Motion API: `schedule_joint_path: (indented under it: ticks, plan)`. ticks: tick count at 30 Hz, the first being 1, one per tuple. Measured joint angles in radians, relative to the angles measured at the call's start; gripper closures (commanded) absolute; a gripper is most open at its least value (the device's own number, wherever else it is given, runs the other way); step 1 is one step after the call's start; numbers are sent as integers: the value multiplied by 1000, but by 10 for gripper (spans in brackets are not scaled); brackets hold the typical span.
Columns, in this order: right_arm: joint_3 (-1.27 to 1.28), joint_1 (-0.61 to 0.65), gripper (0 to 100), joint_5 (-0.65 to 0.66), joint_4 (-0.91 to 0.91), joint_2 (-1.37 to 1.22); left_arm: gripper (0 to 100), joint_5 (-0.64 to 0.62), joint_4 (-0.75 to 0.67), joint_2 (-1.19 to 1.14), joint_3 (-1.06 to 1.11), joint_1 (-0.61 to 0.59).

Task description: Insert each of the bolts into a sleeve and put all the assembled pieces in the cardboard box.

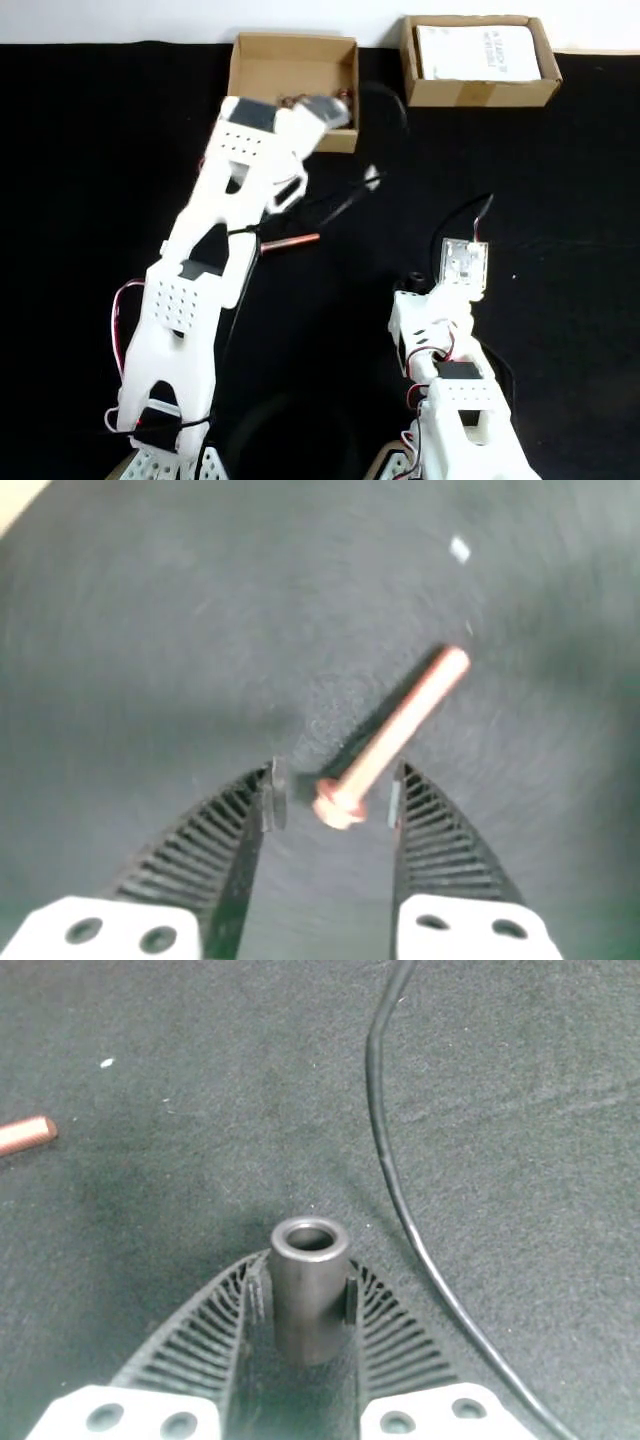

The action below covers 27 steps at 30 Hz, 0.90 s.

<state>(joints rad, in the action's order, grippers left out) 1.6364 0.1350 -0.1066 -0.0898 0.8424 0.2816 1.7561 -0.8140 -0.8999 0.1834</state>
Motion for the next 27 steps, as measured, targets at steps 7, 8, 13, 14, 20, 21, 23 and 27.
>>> schedule_joint_path:
  ticks: [7,8,13,14,20,21,23,27]
  plan:
    - [0,0,991,0,0,0,822,-928,11,226,206,0]
    - [0,0,991,0,0,0,821,-1040,11,267,264,8]
    - [0,0,991,0,0,0,821,-1290,-23,361,448,28]
    - [0,0,991,0,0,0,821,-1301,-43,361,463,26]
    - [0,0,991,0,0,0,821,-1358,-109,270,471,29]
    - [0,0,991,0,0,0,821,-1363,-117,247,471,29]
    - [0,0,991,0,0,0,821,-1369,-120,210,470,35]
    - [0,0,991,0,0,0,821,-1370,-123,170,431,77]
